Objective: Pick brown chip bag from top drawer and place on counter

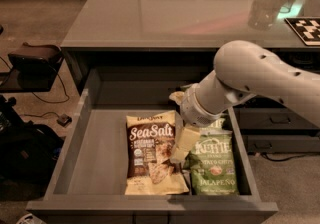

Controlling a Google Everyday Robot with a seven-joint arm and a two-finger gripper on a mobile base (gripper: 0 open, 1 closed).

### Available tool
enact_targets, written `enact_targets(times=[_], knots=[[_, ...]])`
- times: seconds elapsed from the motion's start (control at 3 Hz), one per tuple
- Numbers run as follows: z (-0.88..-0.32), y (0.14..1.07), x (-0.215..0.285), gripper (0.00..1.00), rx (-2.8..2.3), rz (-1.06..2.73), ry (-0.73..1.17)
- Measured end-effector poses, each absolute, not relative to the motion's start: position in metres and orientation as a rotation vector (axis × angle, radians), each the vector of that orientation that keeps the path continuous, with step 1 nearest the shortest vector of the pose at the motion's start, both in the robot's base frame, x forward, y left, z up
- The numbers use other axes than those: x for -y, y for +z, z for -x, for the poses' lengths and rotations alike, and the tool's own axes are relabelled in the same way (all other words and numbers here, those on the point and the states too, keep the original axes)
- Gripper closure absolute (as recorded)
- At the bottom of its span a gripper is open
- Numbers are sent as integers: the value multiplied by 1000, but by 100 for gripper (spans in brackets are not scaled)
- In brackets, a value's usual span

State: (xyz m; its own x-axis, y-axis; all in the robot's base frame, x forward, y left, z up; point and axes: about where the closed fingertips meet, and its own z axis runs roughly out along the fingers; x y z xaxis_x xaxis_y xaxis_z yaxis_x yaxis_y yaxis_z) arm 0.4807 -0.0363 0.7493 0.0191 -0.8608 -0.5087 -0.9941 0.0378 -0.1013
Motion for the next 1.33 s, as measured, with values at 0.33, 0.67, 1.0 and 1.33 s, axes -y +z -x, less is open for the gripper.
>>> enact_targets(times=[0.33,0.67,1.0,1.33], knots=[[-486,718,39,0,-1940,1873,455],[-486,691,37,0,-1977,1898,486],[-483,669,22,0,-1971,1949,515],[-481,650,2,0,-1967,1984,558]])
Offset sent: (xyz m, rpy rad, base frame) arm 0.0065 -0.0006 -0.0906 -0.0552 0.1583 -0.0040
